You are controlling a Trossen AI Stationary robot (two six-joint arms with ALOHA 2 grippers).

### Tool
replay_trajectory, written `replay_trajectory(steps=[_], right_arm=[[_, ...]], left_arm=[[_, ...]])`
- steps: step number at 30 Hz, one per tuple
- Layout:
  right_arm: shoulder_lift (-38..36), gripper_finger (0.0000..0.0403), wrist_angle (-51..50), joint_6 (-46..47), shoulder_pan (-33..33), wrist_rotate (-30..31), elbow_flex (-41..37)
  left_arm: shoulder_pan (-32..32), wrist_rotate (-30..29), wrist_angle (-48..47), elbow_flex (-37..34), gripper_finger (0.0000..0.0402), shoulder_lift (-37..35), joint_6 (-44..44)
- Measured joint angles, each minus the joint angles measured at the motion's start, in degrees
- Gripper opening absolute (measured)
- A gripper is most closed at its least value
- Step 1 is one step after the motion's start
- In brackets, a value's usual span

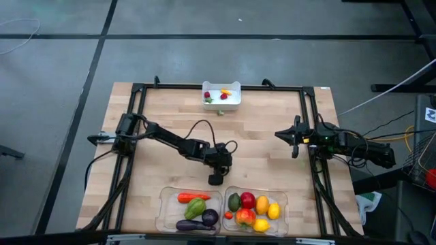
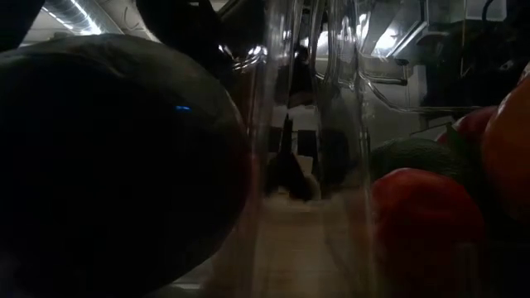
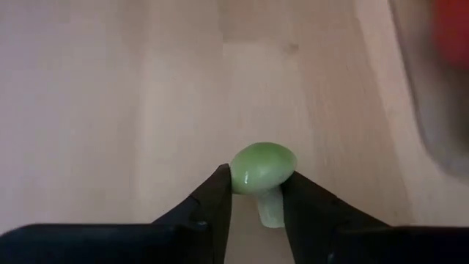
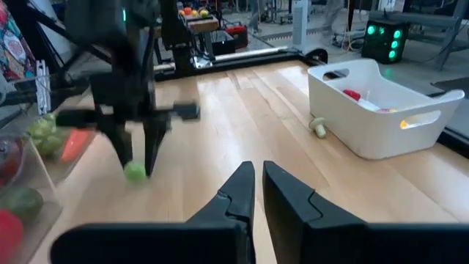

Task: Sort produce into baskets
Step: Put the bottom green mushroom into the white bin

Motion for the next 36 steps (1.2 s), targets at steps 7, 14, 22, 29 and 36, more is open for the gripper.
replay_trajectory(steps=[7, 14, 22, 29, 36], right_arm=[[0.0, 0.0033, -3.1, 0.1, 0.0, 0.0, 0.0], [0.0, 0.0033, -3.7, 0.1, 0.0, 0.0, 0.1], [0.0, 0.0033, -3.9, 0.2, 0.0, 0.0, 0.1], [0.0, 0.0033, -3.9, 0.1, 0.0, 0.0, 0.1], [0.0, 0.0033, -3.9, 0.1, 0.0, 0.0, 0.1]], left_arm=[[3.9, -0.7, -0.5, 0.0, 0.0106, -5.9, 0.3], [11.3, -5.2, -0.4, 0.0, 0.0107, -13.1, 0.3], [24.2, -11.4, 2.2, 0.0, 0.0107, -17.8, 1.8], [34.3, -11.5, 1.5, 0.0, 0.0108, -17.5, -4.1], [39.1, -10.7, -3.8, 0.0, 0.0111, -17.4, -11.4]])
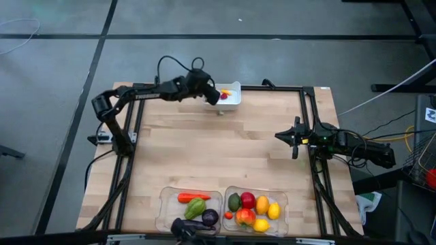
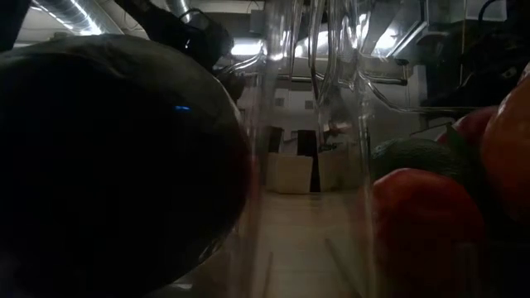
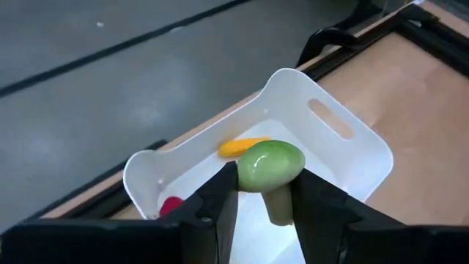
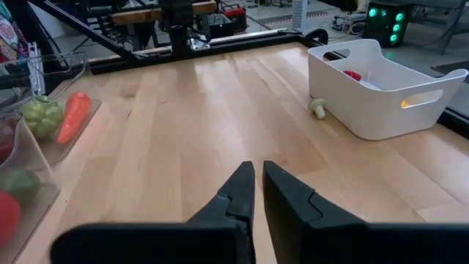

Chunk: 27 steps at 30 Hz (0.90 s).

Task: Sort produce into baskets
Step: Put the bottom green mushroom into the white bin

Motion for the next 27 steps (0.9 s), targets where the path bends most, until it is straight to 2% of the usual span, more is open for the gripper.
replay_trajectory(steps=[4, 27], right_arm=[[0.0, 0.0033, 0.0, 0.0, 0.0, 0.0, 0.0], [0.0, 0.0033, 0.0, 0.0, 0.0, 1.1, 0.0]], left_arm=[[0.6, 1.8, -1.5, 0.0, 0.0118, 0.1, -0.7], [0.4, 1.9, -13.4, 0.0, 0.012, 0.6, 1.4]])
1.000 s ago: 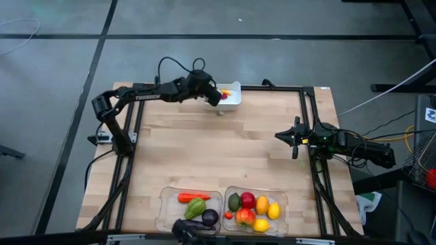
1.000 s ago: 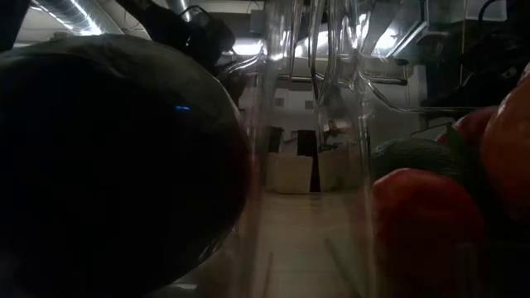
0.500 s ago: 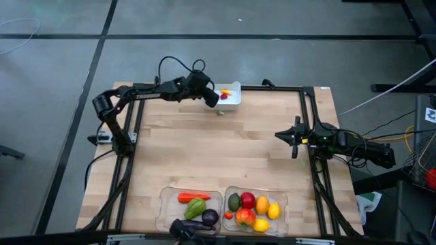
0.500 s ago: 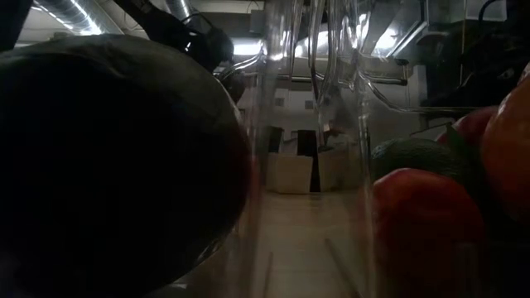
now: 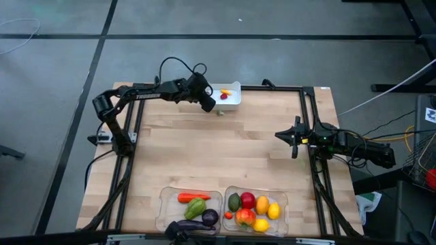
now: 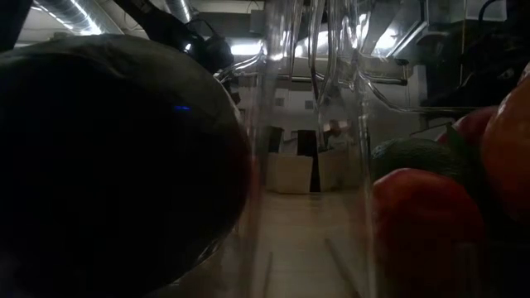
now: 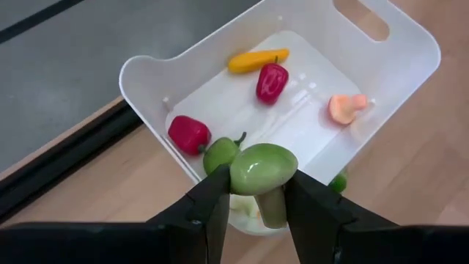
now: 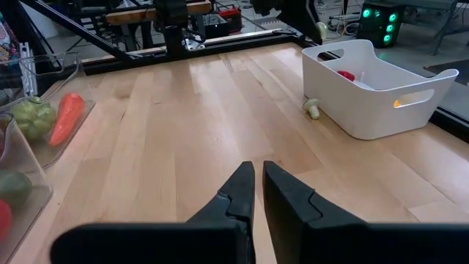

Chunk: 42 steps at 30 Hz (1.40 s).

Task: Sort produce into baskets
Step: Put the bottom green mushroom into the white bin, then put the green mushroom into the white bin

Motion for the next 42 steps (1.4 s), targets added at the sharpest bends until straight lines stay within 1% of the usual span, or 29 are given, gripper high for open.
replay_trajectory(steps=[4, 11, 15, 19, 27, 31, 36, 39, 42], right_arm=[[0.0, 0.0033, 0.0, 0.0, 0.0, 0.0, 0.0], [0.0, 0.0033, 0.0, 0.0, 0.0, 0.0, 0.0], [0.0, 0.0033, 0.0, 0.0, 0.0, 0.0, 0.0], [0.0, 0.0033, -0.1, 0.0, 0.0, 0.0, 0.0], [0.0, 0.0033, -0.2, 0.0, 0.0, 0.0, 0.0], [0.0, 0.0033, -0.2, 0.0, 0.0, 0.0, 0.0], [0.0, 0.0033, -0.2, 0.0, 0.0, 0.0, 0.0], [0.0, 0.0033, -0.3, 0.0, 0.0, 0.0, 0.0], [0.0, 0.0033, -0.3, 0.0, 0.0, 0.0, 0.0]], left_arm=[[0.0, -0.3, 0.5, 0.0, 0.012, 0.0, 0.1], [-0.1, -0.4, 0.4, 0.0, 0.012, 0.0, 2.8], [-0.1, -0.4, 0.7, 0.0, 0.0124, 1.5, 2.7], [-0.4, -0.4, 0.9, 0.0, 0.0139, 3.4, 2.8], [-0.5, -0.4, 2.1, 0.0, 0.018, 3.8, 4.3], [-0.6, -0.4, 2.3, 0.0, 0.019, 3.8, 4.3], [-1.6, -0.3, 7.3, 0.3, 0.0191, 3.8, 8.7], [-2.7, -0.3, 9.9, 1.8, 0.0191, 3.8, 11.2], [-4.2, -0.3, 10.4, 3.7, 0.0191, 3.7, 13.0]])
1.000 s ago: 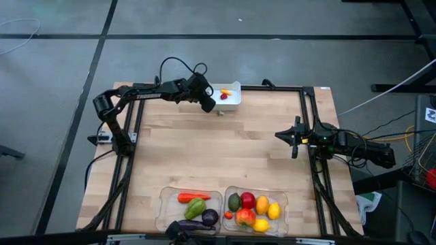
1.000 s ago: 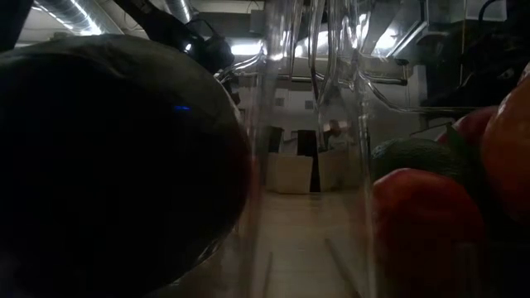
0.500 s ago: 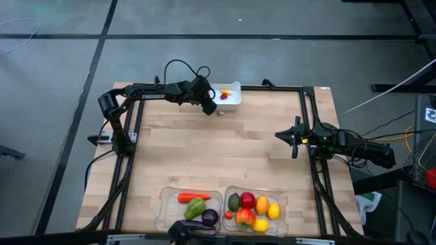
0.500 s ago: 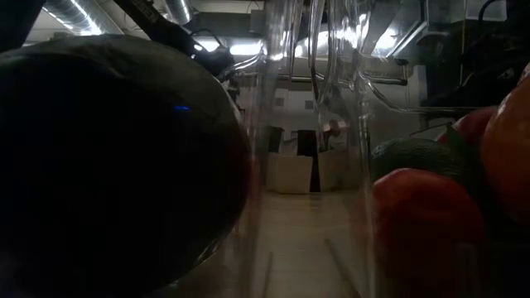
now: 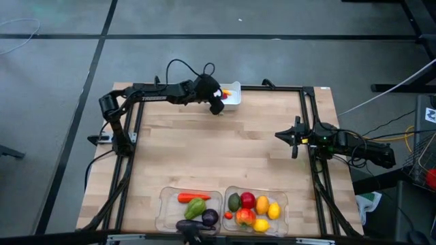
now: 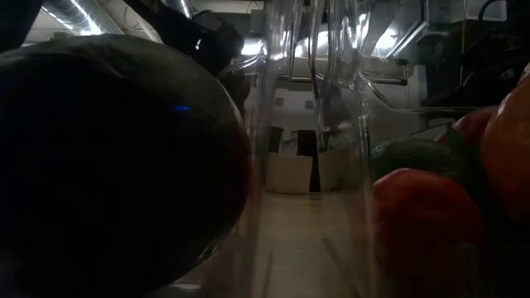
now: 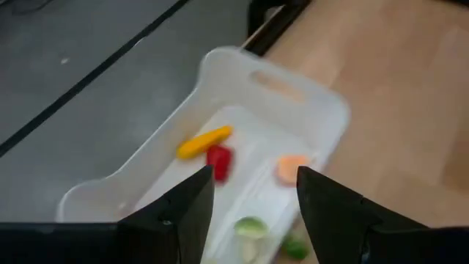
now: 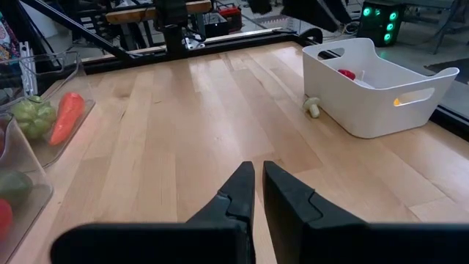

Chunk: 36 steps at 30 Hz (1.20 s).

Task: Sort produce into baskets
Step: Put the green mushroom into the white bin

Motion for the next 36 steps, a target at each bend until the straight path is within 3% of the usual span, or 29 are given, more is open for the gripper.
replay_trajectory(steps=[7, 15, 19, 36], right_arm=[[0.0, 0.0033, 0.0, 0.0, 0.0, 0.0, 0.0], [0.0, 0.0033, 0.0, 0.1, 0.0, 0.0, 0.0], [0.0, 0.0033, 0.0, 0.1, 0.0, 0.0, 0.0], [0.0, 0.0033, 0.0, 0.0, 0.0, -0.2, 0.0]], left_arm=[[-6.1, 0.0, 0.2, 1.0, 0.0191, 0.0, -1.3], [-12.8, -0.4, -1.8, 1.0, 0.0191, 0.3, -24.9], [-14.5, -2.7, -3.6, 0.6, 0.0191, 1.2, -32.5], [-10.2, -4.6, -5.6, 0.6, 0.0191, 9.4, -44.5]])
